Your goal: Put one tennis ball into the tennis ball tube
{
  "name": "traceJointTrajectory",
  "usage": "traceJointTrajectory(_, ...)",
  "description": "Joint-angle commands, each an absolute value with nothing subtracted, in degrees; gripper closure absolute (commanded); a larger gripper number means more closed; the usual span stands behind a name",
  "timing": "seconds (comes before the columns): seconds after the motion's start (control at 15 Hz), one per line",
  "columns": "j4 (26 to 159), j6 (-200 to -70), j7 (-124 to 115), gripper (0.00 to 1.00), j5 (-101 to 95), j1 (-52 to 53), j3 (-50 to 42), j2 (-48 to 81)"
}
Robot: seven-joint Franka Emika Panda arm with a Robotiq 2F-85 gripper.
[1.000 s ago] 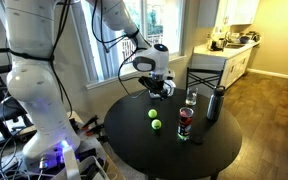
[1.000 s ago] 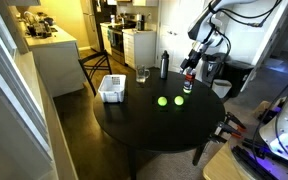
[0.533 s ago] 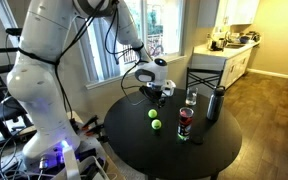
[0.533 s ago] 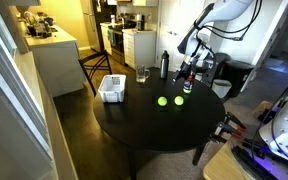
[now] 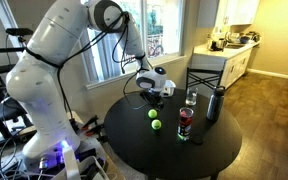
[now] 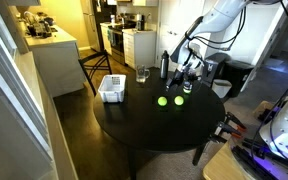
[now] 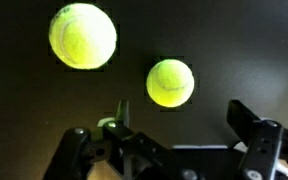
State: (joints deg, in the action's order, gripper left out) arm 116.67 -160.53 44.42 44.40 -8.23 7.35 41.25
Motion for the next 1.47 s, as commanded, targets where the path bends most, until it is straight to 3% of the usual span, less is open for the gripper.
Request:
traceJointTrajectory(0.0, 112.89, -164.04, 43.3, 0.0, 40.92, -10.74, 11.06, 45.8)
traceJointTrajectory(1.0, 102.44, -165.38, 23.46, 0.0, 16.34, -12.05, 14.23, 58.96)
traceJointTrajectory(1.07, 102.19, -165.18, 23.09, 0.03, 15.43, -12.54, 14.56, 59.13)
traceJointTrajectory(1.13, 101.99, -165.03, 22.86, 0.27, 14.72, -12.99, 14.92, 59.31)
traceJointTrajectory(1.27, 101.81, -165.07, 22.42, 0.29, 13.78, -13.7, 15.5, 59.51)
traceJointTrajectory(1.4, 101.78, -165.0, 22.13, 0.42, 13.29, -14.49, 16.17, 59.53)
